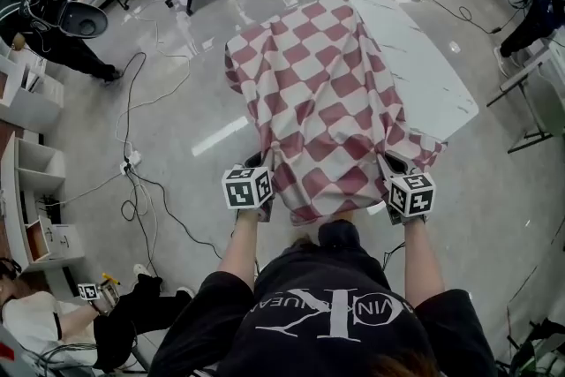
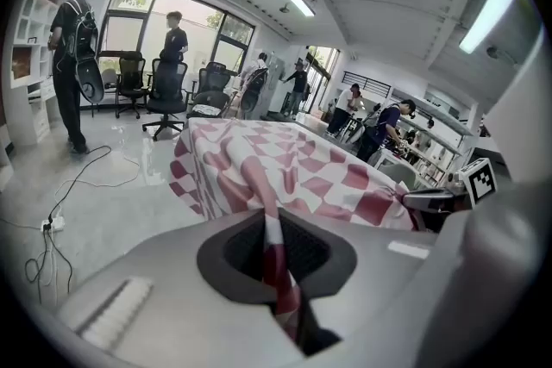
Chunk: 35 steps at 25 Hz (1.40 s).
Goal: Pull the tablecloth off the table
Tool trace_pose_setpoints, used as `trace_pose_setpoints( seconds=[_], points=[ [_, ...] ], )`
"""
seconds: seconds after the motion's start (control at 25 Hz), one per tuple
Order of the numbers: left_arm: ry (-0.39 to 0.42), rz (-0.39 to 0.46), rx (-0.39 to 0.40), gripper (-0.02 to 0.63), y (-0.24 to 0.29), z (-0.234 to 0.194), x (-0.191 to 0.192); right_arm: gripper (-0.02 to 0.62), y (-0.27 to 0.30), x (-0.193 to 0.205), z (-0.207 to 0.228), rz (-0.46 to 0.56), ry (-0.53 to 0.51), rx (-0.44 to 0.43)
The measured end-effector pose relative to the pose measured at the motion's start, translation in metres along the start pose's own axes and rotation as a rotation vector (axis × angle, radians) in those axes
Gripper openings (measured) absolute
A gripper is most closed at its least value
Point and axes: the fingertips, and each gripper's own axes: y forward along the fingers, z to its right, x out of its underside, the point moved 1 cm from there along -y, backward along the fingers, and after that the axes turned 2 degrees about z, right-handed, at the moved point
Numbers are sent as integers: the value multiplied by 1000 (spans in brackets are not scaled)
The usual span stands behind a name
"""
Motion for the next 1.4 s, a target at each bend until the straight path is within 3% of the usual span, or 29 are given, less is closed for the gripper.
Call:
trace_pose_setpoints(
  seconds=[0.44, 0.6, 0.76, 1.0, 1.4],
  points=[
    [53, 50, 38, 17, -13, 2, -31, 23, -14, -10, -15, 60, 84, 37],
    [75, 68, 64, 17, -61, -14, 2, 23, -39, 21, -72, 85, 84, 49],
    [75, 77, 57, 17, -68, -25, 26, 23, -38, 42, -85, 104, 77, 42],
    [71, 92, 62, 17, -130, -49, 78, 24, -70, 89, -156, 121, 75, 45],
    [77, 130, 31, 17, -167, -33, 99, 24, -99, 97, -177, 138, 35, 0]
  ],
)
